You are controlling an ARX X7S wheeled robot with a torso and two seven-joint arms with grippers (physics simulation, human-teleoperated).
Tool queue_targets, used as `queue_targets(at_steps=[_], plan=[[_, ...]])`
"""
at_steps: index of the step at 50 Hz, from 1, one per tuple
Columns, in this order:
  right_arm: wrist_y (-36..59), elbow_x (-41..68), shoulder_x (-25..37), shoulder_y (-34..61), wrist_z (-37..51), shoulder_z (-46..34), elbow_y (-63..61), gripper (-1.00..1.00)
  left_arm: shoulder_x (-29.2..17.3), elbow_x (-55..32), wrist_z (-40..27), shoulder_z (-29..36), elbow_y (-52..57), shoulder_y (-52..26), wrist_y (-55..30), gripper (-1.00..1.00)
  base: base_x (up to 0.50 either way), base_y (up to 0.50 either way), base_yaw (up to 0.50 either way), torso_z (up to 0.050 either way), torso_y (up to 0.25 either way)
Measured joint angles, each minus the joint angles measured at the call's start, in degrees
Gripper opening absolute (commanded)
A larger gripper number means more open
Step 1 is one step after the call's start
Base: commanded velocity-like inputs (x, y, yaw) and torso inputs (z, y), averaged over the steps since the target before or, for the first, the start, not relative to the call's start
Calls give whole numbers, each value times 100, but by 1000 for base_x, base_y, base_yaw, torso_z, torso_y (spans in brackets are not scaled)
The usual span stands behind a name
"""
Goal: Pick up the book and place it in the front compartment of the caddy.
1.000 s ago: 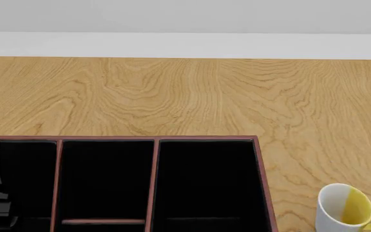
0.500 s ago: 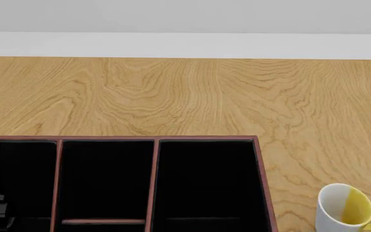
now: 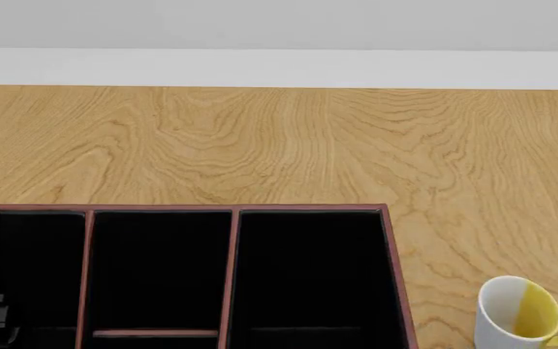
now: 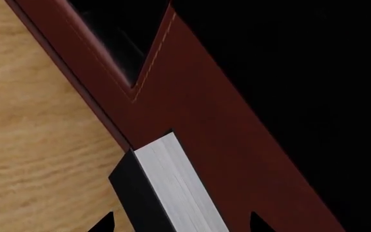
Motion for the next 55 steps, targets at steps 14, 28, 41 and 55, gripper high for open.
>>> queue_targets(at_steps=[14,28,41,55], plan=[[-128,-433,-20,-23,-265,-260,124,100,-22,-33,-39,-6,-8,19,24,100,0,0,0,0,0],[-294,-852,-5,-68,-496,-489,268,100,-48,-67,-79,4,-1,16,20,100,0,0,0,0,0],[-406,-1172,-5,-55,-666,-660,406,100,-72,-105,-114,24,4,-33,-17,100,0,0,0,0,0],[-458,-1002,123,102,-347,-924,312,-100,-95,-150,-142,4,-9,-27,12,100,5,1,5,-1,0]])
